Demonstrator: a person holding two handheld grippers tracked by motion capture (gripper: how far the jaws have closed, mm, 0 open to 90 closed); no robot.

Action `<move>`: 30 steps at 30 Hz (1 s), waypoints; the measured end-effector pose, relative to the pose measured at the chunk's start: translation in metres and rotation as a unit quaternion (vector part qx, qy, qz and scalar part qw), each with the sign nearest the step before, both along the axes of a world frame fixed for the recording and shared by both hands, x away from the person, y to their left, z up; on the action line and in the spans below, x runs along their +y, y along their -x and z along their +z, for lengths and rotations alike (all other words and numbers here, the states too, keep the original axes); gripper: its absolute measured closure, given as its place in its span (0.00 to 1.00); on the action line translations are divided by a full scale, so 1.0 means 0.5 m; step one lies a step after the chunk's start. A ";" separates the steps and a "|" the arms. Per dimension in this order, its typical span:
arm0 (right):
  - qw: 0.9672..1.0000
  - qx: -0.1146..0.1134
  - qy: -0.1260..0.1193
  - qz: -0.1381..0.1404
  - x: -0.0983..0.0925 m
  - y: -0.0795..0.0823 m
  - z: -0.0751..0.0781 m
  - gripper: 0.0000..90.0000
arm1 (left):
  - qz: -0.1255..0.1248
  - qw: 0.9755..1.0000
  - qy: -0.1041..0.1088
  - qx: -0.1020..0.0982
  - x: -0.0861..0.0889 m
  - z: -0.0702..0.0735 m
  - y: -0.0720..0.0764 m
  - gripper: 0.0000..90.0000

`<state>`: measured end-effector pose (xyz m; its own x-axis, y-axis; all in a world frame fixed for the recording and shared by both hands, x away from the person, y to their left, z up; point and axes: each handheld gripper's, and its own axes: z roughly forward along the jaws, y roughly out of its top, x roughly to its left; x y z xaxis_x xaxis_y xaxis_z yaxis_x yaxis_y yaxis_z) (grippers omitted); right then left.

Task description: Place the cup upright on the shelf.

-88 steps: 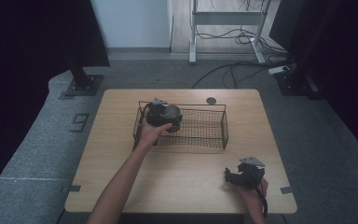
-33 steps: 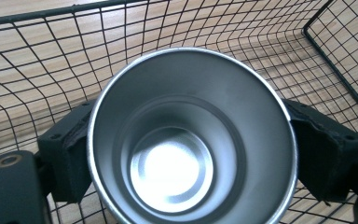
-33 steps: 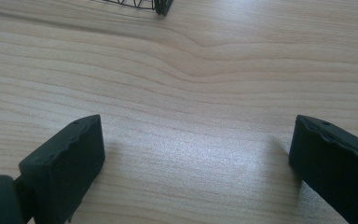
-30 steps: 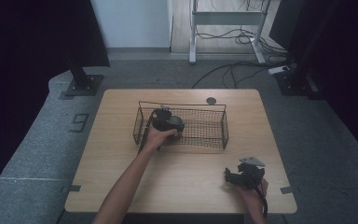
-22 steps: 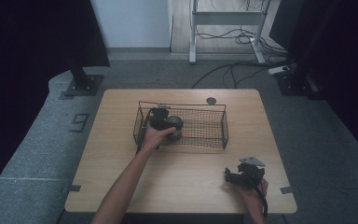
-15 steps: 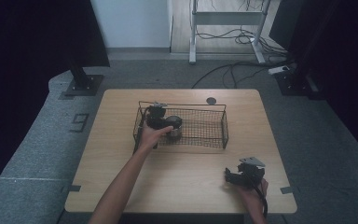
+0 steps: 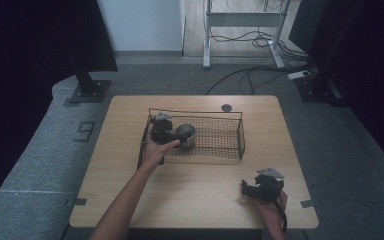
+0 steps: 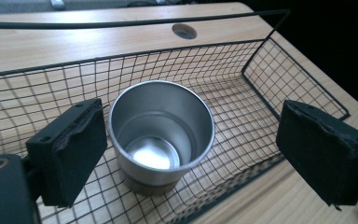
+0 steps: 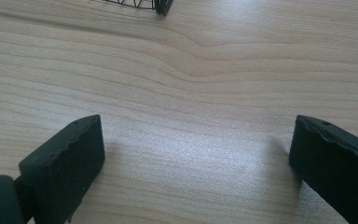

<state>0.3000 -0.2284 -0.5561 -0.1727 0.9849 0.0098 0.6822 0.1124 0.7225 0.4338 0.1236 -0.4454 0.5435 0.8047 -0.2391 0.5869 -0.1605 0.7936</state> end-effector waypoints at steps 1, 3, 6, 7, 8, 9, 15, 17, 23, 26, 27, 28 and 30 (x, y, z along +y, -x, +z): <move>1.000 0.000 0.000 0.000 0.000 0.000 0.000 0.04 | -0.001 1.000 0.002 -0.003 0.005 0.002 0.007 0.11; 1.000 0.001 0.001 0.000 0.000 0.000 0.000 0.04 | -0.005 1.000 0.006 -0.008 0.013 0.004 0.020 0.11; 1.000 0.001 -0.001 -0.001 0.000 0.000 0.000 0.04 | -0.009 1.000 0.002 -0.016 0.022 0.005 0.038 0.11; 1.000 0.001 -0.001 -0.001 0.000 0.000 0.000 0.04 | -0.009 1.000 0.003 -0.020 0.026 0.005 0.045 0.11; 1.000 0.000 0.000 0.000 0.000 0.000 0.000 0.04 | -0.009 1.000 0.006 -0.023 0.031 0.005 0.051 0.11; 1.000 0.000 0.000 -0.001 0.000 0.000 0.000 0.04 | -0.008 1.000 0.008 -0.025 0.035 0.005 0.058 0.11; 1.000 0.001 -0.001 -0.001 0.000 0.000 0.000 0.04 | -0.011 0.999 0.010 -0.031 0.069 0.000 0.101 0.12; 1.000 0.001 -0.001 -0.001 0.001 0.000 0.000 0.04 | -0.013 0.999 0.016 -0.028 0.081 -0.008 0.115 0.12; 1.000 0.001 -0.001 -0.001 0.000 0.000 0.000 0.04 | -0.009 1.000 0.023 -0.019 0.124 -0.038 0.156 0.14; 1.000 0.001 -0.001 -0.001 0.000 0.000 0.000 0.04 | -0.003 1.000 0.020 -0.020 0.145 -0.054 0.180 0.16; 1.000 0.001 0.000 -0.001 0.000 0.000 0.000 0.04 | 0.001 1.000 0.017 -0.022 0.151 -0.059 0.188 0.16; 1.000 0.001 0.000 -0.001 0.000 0.000 0.000 0.04 | 0.003 1.000 0.014 -0.023 0.157 -0.063 0.196 0.16; 1.000 0.001 0.000 -0.001 0.001 0.000 0.000 0.04 | 0.005 1.000 0.013 -0.021 0.168 -0.071 0.210 0.16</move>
